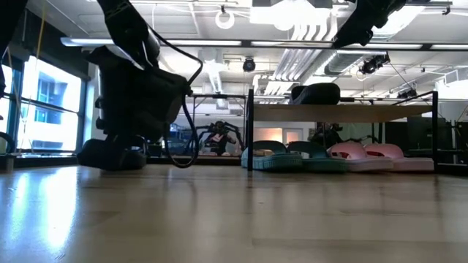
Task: Pick and place slides into the shelf
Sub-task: Put the left black slides on the shelf
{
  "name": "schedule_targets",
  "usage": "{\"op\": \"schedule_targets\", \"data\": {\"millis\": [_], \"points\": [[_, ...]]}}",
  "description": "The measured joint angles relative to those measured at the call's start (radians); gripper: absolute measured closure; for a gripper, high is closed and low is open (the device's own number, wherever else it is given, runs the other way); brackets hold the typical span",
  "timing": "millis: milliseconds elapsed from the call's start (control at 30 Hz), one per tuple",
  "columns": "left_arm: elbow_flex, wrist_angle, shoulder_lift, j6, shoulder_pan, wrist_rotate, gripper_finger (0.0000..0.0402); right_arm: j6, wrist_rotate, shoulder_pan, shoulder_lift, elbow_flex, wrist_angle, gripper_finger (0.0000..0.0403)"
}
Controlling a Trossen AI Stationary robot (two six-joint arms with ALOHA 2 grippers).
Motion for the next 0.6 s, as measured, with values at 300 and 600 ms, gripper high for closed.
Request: {"op": "schedule_targets", "data": {"millis": [300,600], "points": [[0.0,0.039,0.001,0.001,0.028,-0.025,0.014,0.023,0.001,0.026,0.0,0.0,-0.008,0.0231],[0.0,0.124,0.006,0.006,0.028,-0.02,0.0314,0.026,0.067,0.076,0.0,0.0,-0.008,0.0231]]}}
